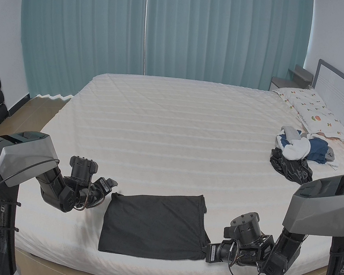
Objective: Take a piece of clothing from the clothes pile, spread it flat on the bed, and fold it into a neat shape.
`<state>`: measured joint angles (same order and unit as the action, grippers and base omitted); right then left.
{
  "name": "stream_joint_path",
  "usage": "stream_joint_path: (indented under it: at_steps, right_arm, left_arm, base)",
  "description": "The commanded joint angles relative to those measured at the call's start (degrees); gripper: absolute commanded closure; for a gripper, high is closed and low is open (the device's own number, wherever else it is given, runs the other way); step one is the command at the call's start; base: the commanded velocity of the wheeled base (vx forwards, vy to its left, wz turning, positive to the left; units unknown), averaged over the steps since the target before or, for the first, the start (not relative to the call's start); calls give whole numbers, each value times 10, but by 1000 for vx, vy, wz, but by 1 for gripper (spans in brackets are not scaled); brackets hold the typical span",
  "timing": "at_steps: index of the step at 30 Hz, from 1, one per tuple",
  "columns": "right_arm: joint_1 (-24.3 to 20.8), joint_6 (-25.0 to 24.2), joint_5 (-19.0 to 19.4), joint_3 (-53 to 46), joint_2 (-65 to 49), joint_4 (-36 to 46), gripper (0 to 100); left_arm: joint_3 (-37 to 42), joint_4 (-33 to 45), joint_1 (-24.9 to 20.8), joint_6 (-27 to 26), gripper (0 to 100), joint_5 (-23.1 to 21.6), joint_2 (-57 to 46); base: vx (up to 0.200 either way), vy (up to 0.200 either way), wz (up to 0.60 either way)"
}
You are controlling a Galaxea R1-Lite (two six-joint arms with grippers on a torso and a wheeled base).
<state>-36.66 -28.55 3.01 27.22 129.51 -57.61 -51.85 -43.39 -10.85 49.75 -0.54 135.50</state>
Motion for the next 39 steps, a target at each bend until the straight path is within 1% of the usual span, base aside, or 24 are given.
stream_joint_path:
  at_steps: [1,7,8,10,13,15,16,18,19,25,29,34,39]
  right_arm:
    - [5,3,0,-3,-7,0,100]
    - [17,25,0,-11,-12,0,100]
    - [18,27,0,-11,-11,0,0]
    - [23,36,0,-11,-12,0,0]
    - [33,36,0,2,-21,-4,0]
    - [43,36,2,19,-24,-9,0]
    - [52,34,2,45,-22,-6,0]
    - [52,34,2,45,-22,-6,0]
    - [68,30,1,109,2,10,0]
    - [77,22,-4,245,79,63,0]
    - [80,20,-6,322,101,114,0]
    - [87,18,-7,394,129,169,0]
    - [91,19,-8,427,145,187,0]
  left_arm:
    - [0,0,0,0,0,0,1]
    - [0,0,0,0,0,0,1]
    - [0,0,0,0,0,0,1]
    - [-1,0,0,1,0,0,1]
    - [-1,0,0,1,0,0,1]
    - [-1,0,0,1,0,0,1]
    - [-1,0,0,1,0,0,1]
    - [-1,0,0,1,0,0,1]
    - [-1,0,0,1,0,0,1]
    - [-1,-1,0,0,0,0,1]
    - [0,-1,0,0,0,0,1]
    - [0,-1,0,0,0,0,1]
    - [0,-1,0,-2,0,0,2]
  base:
    - [0,0,0]
    - [0,0,0]
    - [0,0,0]
    - [0,0,0]
    - [0,0,0]
    - [0,0,0]
    - [0,0,0]
    - [0,0,0]
    - [0,0,0]
    - [0,0,0]
    - [0,0,0]
    - [0,0,0]
    - [0,0,0]
